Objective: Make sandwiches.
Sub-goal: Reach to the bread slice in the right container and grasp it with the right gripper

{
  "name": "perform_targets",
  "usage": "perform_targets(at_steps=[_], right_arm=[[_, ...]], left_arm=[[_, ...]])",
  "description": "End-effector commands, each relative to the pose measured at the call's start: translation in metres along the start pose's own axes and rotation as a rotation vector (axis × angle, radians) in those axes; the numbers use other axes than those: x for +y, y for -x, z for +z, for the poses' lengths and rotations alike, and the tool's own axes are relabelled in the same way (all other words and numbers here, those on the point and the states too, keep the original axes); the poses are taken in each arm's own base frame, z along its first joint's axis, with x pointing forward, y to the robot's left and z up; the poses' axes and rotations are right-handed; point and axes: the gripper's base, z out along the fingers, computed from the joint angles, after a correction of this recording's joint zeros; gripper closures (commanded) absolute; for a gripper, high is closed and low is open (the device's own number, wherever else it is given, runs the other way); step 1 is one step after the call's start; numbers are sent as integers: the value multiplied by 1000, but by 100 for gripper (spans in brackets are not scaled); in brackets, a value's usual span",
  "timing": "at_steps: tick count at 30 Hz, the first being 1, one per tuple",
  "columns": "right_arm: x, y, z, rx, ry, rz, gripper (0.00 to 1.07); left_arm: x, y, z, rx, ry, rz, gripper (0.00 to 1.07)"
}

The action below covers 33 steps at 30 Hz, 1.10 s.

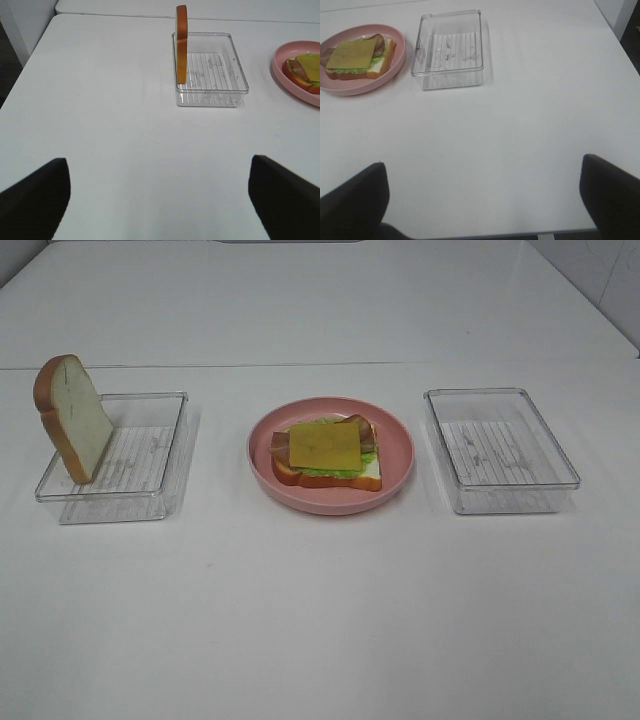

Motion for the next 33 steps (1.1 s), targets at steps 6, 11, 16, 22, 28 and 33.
perform_targets(at_steps=[6,11,16,22,28,33], right_arm=[[0,0,5,-62,-1,-42,9],[0,0,5,-63,-1,-42,9],[1,0,5,-61,9,-34,9],[1,-1,5,-64,10,-31,9],[2,-1,5,-64,17,-32,9],[2,-1,5,-64,17,-32,9]], left_arm=[[0,0,-2,-25,0,0,18],[0,0,-2,-25,0,0,18],[0,0,-2,-25,0,0,18],[0,1,-1,-23,1,0,18],[0,7,13,80,5,-7,18],[0,14,21,159,8,-9,18]])
